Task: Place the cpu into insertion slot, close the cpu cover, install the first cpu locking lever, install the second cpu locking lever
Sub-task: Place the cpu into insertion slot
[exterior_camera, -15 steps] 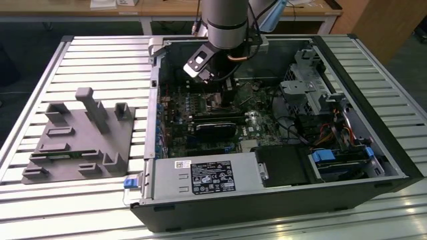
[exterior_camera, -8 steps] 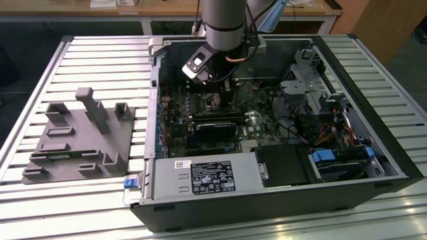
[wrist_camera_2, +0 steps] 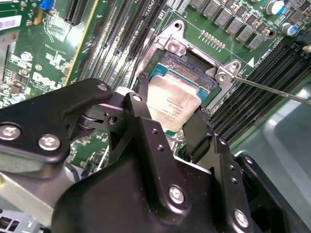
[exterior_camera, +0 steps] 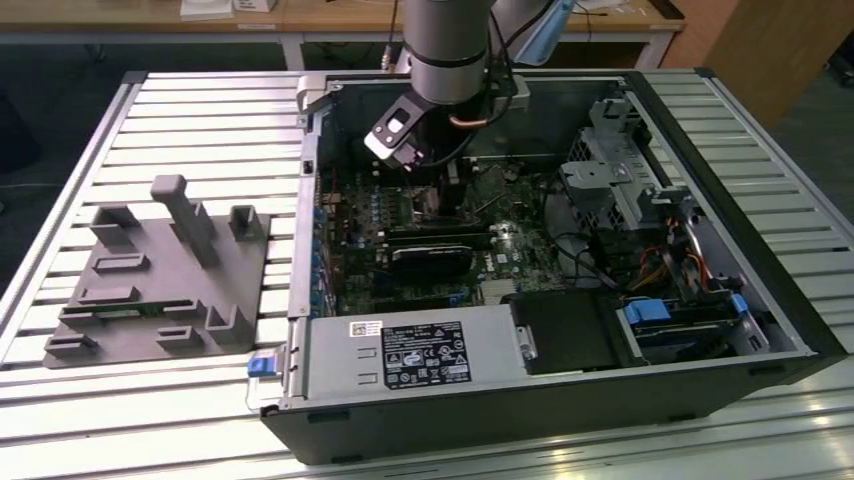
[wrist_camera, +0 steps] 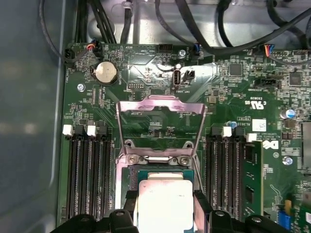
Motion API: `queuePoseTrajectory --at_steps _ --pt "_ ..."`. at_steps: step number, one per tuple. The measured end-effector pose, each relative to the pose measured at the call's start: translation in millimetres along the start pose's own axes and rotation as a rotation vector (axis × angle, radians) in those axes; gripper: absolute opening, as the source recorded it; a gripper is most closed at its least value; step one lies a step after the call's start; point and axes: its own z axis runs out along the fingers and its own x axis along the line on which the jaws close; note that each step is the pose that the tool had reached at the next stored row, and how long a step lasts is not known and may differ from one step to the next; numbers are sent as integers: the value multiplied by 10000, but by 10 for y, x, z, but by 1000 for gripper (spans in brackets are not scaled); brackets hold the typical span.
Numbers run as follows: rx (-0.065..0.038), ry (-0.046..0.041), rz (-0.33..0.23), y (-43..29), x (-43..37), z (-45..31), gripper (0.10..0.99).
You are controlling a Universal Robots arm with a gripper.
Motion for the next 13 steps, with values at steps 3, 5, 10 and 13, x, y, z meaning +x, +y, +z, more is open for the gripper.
queuePoseTrajectory --at_steps 3,5,10,13 --pt "0 0 2 -6 9 19 537" --pt "0 -2 34 -7 10 30 537" --pt "0 -16 255 -18 17 62 537" --pt "1 -22 307 -26 27 75 537"
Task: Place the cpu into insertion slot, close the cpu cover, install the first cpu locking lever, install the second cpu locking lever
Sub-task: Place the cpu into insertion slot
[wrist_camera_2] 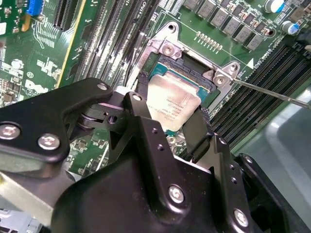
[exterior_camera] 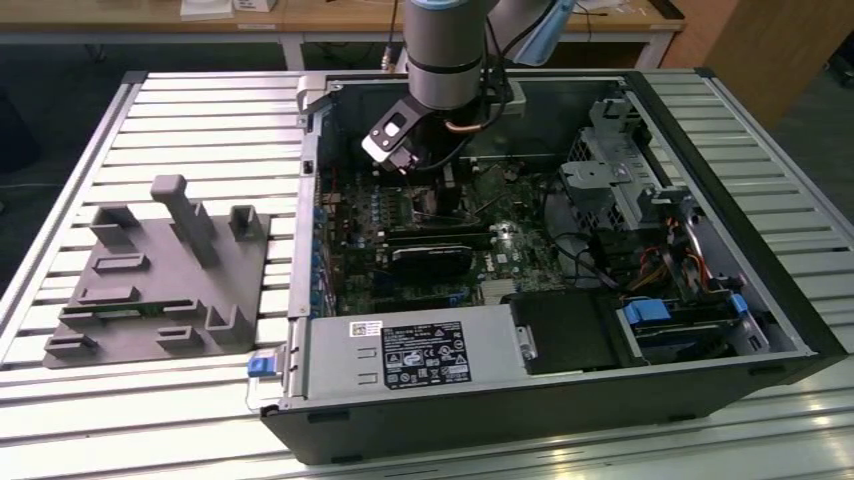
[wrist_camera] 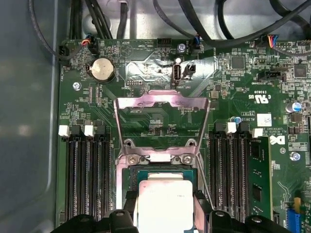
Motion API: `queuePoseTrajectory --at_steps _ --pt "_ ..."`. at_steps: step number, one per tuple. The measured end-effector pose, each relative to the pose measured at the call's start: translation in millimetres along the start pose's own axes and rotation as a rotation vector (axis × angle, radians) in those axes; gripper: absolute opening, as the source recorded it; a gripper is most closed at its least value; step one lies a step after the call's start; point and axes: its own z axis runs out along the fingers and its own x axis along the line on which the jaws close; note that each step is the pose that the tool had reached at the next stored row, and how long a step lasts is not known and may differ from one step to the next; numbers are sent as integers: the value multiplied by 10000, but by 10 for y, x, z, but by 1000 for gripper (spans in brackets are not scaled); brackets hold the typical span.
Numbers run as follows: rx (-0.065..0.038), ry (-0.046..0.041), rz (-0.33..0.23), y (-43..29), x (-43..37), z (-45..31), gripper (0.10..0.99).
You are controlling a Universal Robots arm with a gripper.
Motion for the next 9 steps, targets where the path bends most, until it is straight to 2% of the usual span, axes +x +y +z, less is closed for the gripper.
queuePoseTrajectory --at_steps 9 --pt "-1 1 11 -6 15 44 537"
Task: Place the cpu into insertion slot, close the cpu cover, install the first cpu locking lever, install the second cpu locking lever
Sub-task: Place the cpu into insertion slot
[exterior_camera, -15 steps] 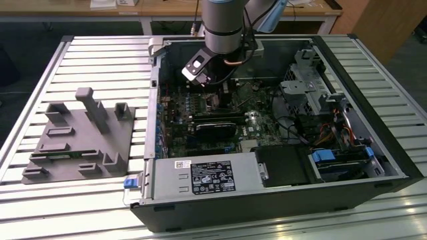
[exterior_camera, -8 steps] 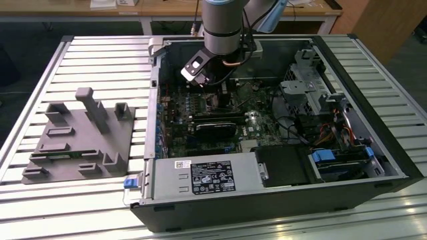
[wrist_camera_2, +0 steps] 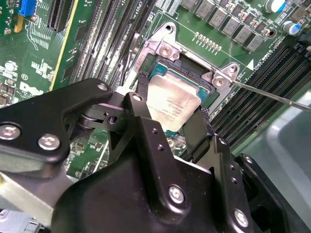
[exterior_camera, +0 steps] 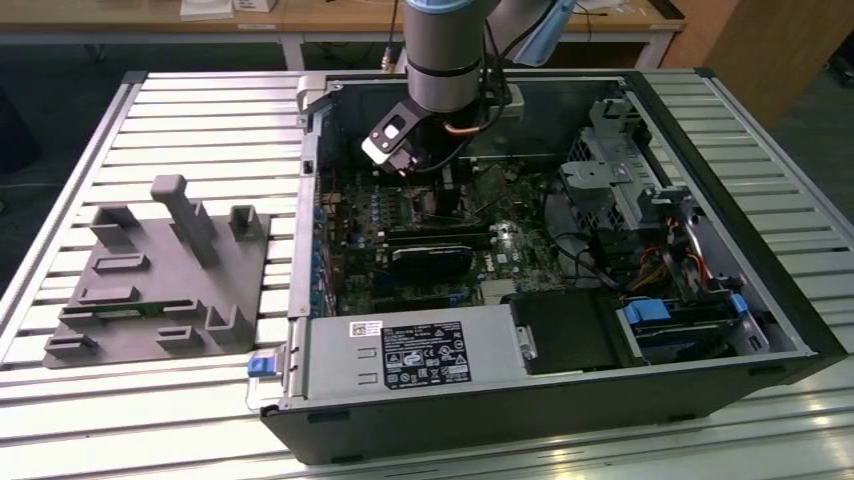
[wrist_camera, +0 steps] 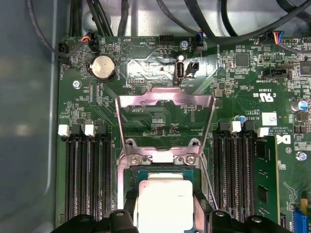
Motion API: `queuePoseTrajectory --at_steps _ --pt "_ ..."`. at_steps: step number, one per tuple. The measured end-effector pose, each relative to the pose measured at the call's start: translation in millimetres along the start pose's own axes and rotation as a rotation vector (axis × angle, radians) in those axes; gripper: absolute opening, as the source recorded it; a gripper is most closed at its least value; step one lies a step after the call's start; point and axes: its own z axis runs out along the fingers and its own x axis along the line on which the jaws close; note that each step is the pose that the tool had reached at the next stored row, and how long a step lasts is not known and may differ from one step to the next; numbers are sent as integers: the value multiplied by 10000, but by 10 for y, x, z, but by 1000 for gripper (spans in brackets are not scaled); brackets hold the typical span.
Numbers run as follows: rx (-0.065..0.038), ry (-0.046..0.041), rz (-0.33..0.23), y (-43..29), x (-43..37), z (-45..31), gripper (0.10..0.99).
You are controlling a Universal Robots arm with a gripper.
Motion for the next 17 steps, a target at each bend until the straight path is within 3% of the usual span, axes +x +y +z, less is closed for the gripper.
queuePoseTrajectory --at_steps 6,9,17 --pt "0 1 1 0 0 3 537" --pt "-1 52 -1 -2 1 6 537" --pt "-8 85 -255 -5 0 11 537"
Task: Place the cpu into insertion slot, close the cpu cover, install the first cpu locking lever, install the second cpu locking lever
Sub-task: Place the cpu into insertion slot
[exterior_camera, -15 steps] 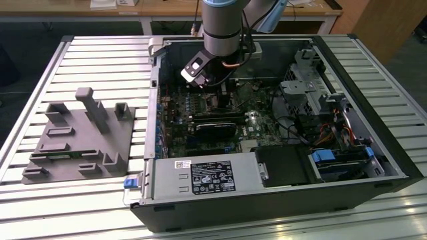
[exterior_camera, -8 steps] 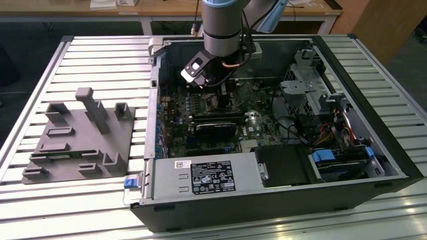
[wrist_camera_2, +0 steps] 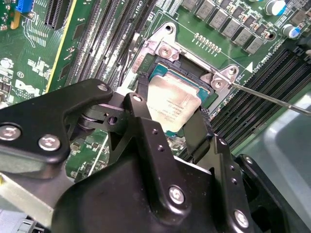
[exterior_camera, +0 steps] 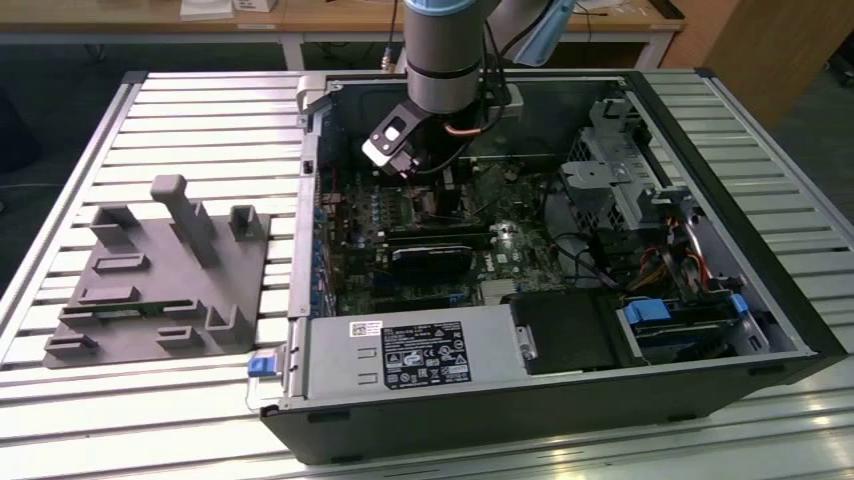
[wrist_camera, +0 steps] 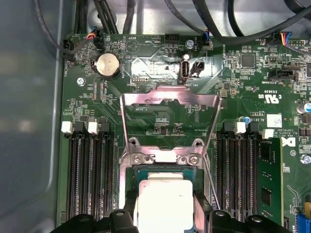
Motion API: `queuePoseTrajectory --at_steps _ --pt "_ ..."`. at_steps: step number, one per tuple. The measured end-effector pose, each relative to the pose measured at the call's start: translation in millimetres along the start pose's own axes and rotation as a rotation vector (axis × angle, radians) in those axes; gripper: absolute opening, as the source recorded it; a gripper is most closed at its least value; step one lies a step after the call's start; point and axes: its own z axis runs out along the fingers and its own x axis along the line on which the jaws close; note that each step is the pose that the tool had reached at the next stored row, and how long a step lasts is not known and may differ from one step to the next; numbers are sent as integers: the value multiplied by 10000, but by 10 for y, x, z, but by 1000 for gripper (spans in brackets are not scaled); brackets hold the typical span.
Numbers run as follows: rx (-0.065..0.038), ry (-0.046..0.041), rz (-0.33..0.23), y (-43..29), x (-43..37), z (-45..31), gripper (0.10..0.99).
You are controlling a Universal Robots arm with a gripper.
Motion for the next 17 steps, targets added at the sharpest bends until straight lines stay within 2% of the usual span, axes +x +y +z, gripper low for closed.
queuePoseTrajectory --at_steps 17 --pt "-1 -5 81 -2 0 22 537"
